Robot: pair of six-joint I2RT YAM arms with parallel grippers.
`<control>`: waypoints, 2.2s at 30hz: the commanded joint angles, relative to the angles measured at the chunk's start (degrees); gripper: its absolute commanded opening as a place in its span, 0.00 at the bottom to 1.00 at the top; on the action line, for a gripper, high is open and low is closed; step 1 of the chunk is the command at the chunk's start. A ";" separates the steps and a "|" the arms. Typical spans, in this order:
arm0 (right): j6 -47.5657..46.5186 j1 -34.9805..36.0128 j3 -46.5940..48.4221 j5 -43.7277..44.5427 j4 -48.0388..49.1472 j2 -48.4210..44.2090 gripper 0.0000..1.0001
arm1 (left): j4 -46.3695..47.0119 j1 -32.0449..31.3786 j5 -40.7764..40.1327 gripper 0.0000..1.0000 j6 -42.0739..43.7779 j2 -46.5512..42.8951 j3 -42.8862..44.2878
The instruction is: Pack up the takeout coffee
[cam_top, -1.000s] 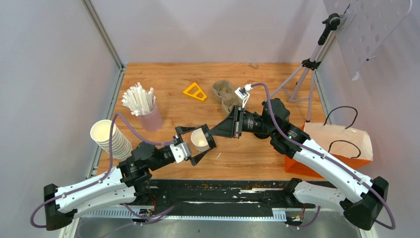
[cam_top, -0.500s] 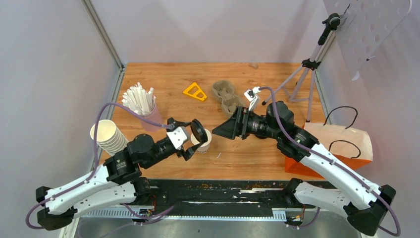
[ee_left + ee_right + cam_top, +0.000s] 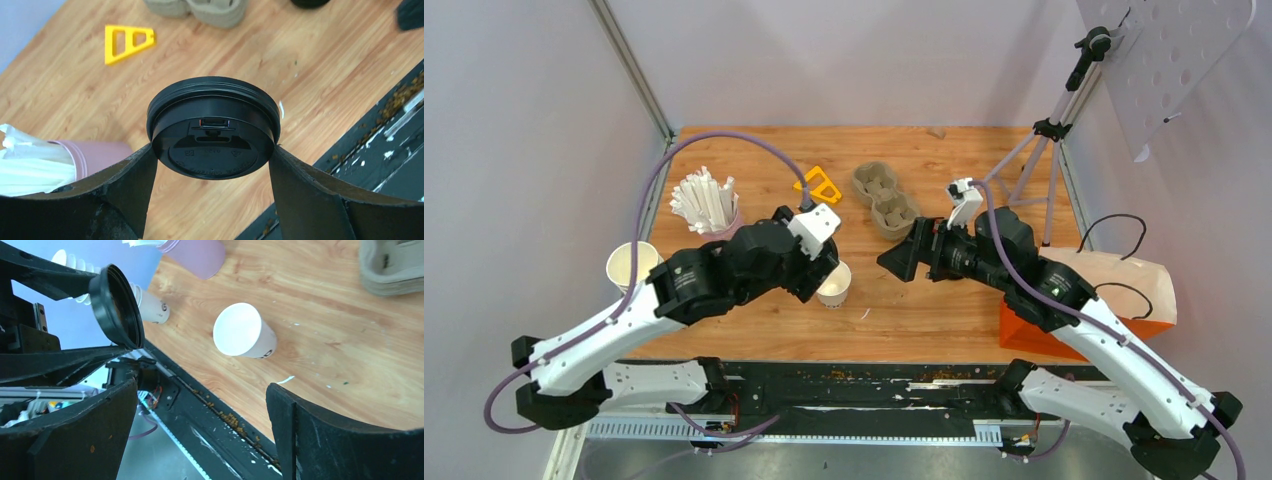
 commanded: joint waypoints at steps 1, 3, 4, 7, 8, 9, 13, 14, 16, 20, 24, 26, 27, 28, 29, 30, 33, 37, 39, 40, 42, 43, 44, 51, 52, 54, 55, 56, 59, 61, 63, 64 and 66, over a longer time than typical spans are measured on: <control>-4.82 0.21 3.54 7.13 -4.51 -2.25 1.00 | -12.27 -0.08 0.20 0.84 -3.94 6.45 6.14; -5.59 0.21 3.88 7.41 -5.60 -2.86 1.00 | -14.30 -0.08 0.35 0.85 -4.23 9.65 7.60; -5.93 0.19 3.83 8.94 -5.90 -3.21 1.00 | -15.46 -0.08 0.56 0.85 -4.12 11.16 8.25; -6.60 0.21 3.57 10.55 -6.35 -4.50 1.00 | -17.94 0.06 0.53 0.86 -3.82 15.64 9.99; -6.76 0.21 3.50 11.03 -6.54 -4.89 1.00 | -18.61 0.27 0.62 0.86 -3.80 16.95 10.50; -6.93 0.21 3.46 11.48 -6.78 -5.26 1.00 | -18.98 0.86 1.26 0.86 -3.70 18.09 10.87; -7.64 0.22 3.45 12.87 -7.53 -6.51 1.00 | -17.20 4.66 8.01 0.85 -2.31 20.35 10.50; -7.78 0.21 3.39 13.13 -7.60 -6.72 1.00 | -16.53 5.28 9.44 0.85 -1.77 20.78 10.51; -7.97 0.20 3.37 13.34 -7.66 -7.02 1.00 | -15.62 6.16 11.74 0.85 -0.92 22.20 10.49; -8.14 0.21 3.08 13.44 -7.43 -7.22 1.00 | -17.39 7.90 12.80 0.85 -0.11 26.55 12.22; -8.78 0.25 3.09 13.31 -7.24 -6.78 1.00 | -18.28 9.81 14.01 0.85 0.87 29.01 12.62; -9.15 0.24 3.42 13.27 -7.43 -6.48 1.00 | -17.96 10.81 14.90 0.85 1.38 29.33 12.45; -9.26 0.25 3.45 13.27 -7.45 -6.37 1.00 | -17.75 11.30 15.25 0.85 1.57 29.43 12.28; -9.24 0.21 3.46 13.29 -7.41 -6.43 1.00 | -17.61 11.80 15.70 0.86 1.82 29.58 12.17; -9.35 0.21 3.39 13.27 -7.37 -6.28 1.00 | -17.58 12.19 16.12 0.86 2.02 29.72 12.22; -9.31 0.21 3.37 13.27 -7.30 -6.22 1.00 | -17.72 12.40 16.46 0.86 2.22 29.93 12.18; -9.39 0.21 3.32 13.27 -7.27 -6.01 1.00 | -18.00 12.98 17.11 0.86 2.86 30.54 12.37; -9.30 0.23 2.94 12.85 -6.87 -5.82 1.00 | -18.93 13.57 17.99 0.86 3.15 31.77 13.03; -9.23 0.16 2.93 12.67 -6.71 -5.77 1.00 | -19.52 13.78 17.89 0.86 3.15 32.49 13.62; -9.10 0.19 2.93 12.61 -6.60 -5.74 1.00 | -19.71 13.84 17.88 0.86 3.75 32.97 13.83; -9.04 0.21 2.92 12.48 -6.49 -5.80 1.00 | -19.77 13.89 18.48 0.87 4.36 33.38 14.14; -9.04 0.21 2.99 12.40 -6.53 -5.81 1.00 | -19.70 13.89 18.86 0.87 4.29 33.68 14.33; -9.11 0.20 3.08 12.39 -6.69 -5.81 1.00 | -19.61 13.89 19.28 0.87 4.32 33.94 14.46; -8.93 0.21 2.43 12.81 -6.84 -7.05 1.00 | -20.18 13.89 20.17 0.87 4.60 36.14 16.16; -8.87 0.23 2.40 12.82 -6.84 -7.07 1.00 | -20.31 13.89 20.39 0.87 4.66 36.48 16.45; -8.91 0.16 2.40 12.77 -6.84 -6.94 1.00 | -20.68 13.93 20.36 0.88 4.81 37.25 17.07; -8.91 0.20 2.48 12.68 -6.80 -6.99 1.00 | -21.04 13.90 20.31 0.88 4.96 37.73 17.33; -8.98 0.25 2.49 12.65 -6.88 -7.01 1.00 | -21.46 13.91 20.15 0.88 5.04 38.18 17.54; -9.08 0.20 2.44 12.90 -7.01 -7.35 1.00 | -22.41 13.89 19.85 0.89 5.30 39.46 18.14; -9.19 0.21 2.27 13.01 -6.97 -7.55 1.00 | -22.58 13.89 19.78 0.89 5.26 39.94 18.26; -9.24 0.21 2.22 13.01 -7.00 -7.59 1.00 | -22.58 13.89 19.76 0.89 5.32 40.27 18.37; -9.23 0.21 2.29 13.00 -7.02 -7.63 1.00 | -22.59 13.89 19.76 0.90 5.33 40.47 18.41; -9.31 0.21 2.27 13.00 -7.05 -7.74 1.00 | -22.44 13.89 19.76 0.91 5.46 40.71 18.39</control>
